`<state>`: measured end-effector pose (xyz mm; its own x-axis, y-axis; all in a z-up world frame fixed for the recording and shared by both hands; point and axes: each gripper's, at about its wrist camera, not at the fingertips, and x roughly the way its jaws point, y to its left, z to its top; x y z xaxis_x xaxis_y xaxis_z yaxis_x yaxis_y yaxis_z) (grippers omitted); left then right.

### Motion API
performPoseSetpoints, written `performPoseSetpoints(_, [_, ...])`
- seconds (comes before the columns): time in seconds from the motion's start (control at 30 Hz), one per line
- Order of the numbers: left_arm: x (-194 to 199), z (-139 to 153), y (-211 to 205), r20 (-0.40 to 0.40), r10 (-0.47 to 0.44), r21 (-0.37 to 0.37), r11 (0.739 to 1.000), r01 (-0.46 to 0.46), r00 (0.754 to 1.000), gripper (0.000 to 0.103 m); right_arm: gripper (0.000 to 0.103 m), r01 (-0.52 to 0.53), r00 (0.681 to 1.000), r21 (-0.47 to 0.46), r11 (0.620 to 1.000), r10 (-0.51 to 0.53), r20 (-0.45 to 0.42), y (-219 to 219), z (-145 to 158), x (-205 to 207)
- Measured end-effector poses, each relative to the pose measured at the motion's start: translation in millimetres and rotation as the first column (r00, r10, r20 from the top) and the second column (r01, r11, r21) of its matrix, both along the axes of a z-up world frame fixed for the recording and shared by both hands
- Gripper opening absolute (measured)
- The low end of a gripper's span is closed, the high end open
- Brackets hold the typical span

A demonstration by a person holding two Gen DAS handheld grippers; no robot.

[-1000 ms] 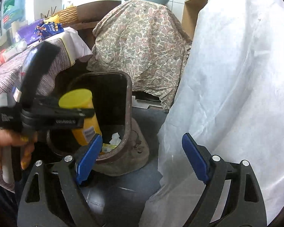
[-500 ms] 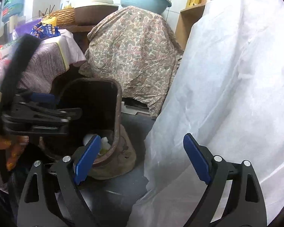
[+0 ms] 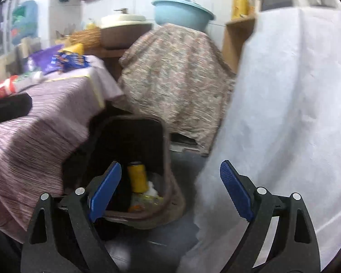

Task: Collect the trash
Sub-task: 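Lower the yellow can into the bin and open the left gripper, then reach the right gripper to the red coffee cup and close on it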

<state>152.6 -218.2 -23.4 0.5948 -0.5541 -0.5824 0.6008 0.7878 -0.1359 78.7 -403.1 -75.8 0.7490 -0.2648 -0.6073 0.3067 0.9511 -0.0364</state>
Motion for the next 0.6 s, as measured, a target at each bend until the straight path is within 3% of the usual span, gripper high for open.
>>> performPoseSetpoints(0.27, [-6.9,20.8,68.9,0.043,0.094,-0.003,0.996,-0.094,0.995,0.097,0.088,-0.204,0.978,0.045,0.978,0.202,0.052,52.2,22.4,29.7])
performPoseSetpoints(0.6, [-0.5,28.6,171.8,0.084,0.24,0.071,0.967,-0.246,0.967,0.097,0.088,-0.462,0.886,0.081,0.883,0.456,0.086,131.3,51.1,77.8])
